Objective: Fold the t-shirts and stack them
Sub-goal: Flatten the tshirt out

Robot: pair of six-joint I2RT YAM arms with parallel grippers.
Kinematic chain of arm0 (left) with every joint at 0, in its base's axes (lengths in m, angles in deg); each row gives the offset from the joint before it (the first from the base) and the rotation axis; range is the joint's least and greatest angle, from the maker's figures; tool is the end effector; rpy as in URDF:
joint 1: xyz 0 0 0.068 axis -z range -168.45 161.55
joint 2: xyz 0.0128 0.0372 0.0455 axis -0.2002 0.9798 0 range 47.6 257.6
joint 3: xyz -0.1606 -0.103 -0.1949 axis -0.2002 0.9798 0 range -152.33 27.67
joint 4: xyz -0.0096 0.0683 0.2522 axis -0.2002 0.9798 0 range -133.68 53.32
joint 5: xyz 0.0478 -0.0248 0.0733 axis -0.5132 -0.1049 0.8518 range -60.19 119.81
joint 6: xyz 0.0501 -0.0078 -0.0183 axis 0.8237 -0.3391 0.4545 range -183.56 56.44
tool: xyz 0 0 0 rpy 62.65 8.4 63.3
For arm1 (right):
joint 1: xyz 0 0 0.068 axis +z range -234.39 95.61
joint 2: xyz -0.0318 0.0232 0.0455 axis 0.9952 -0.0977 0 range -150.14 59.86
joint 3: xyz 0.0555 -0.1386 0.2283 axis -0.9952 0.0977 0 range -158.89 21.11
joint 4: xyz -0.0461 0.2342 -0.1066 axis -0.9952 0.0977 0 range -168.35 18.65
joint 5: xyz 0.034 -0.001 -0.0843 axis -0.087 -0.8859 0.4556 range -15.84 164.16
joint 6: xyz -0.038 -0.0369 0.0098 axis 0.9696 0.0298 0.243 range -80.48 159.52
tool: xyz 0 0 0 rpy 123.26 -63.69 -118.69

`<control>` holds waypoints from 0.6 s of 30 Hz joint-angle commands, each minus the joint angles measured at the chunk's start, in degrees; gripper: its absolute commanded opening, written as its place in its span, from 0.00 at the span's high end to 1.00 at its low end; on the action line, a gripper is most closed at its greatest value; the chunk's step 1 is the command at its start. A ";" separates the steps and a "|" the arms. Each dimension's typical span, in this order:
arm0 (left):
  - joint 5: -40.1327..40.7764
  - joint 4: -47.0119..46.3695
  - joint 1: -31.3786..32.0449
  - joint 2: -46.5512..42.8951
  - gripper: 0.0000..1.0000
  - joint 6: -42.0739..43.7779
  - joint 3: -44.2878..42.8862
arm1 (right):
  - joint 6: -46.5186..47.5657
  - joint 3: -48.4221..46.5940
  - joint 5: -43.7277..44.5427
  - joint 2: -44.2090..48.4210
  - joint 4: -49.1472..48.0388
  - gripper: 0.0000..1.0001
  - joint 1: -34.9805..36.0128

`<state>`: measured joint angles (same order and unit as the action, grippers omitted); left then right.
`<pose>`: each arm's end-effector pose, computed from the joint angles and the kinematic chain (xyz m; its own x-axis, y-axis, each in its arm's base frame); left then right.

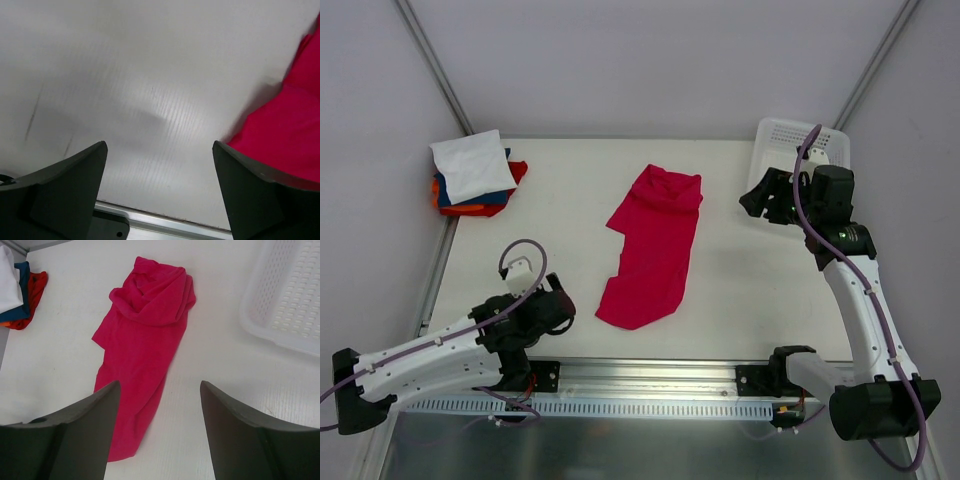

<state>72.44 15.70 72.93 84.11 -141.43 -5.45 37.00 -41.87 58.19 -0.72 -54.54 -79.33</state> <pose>0.0700 -0.0778 0.2268 -0.5758 -0.4464 -0.6849 -0.3118 0.8943 -0.3208 0.2315 0.0303 0.3741 -0.3783 0.0090 -0.9257 -0.3236 0.9356 0.1413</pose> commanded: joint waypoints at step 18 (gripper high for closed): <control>-12.30 -42.73 -0.56 -4.34 0.20 14.05 21.52 | -1.34 0.75 -2.40 1.42 -3.16 0.32 -0.40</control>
<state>63.15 -14.49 72.93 80.53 -132.99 13.67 36.08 -41.33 57.12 -0.67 -55.48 -79.33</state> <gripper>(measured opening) 0.792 0.676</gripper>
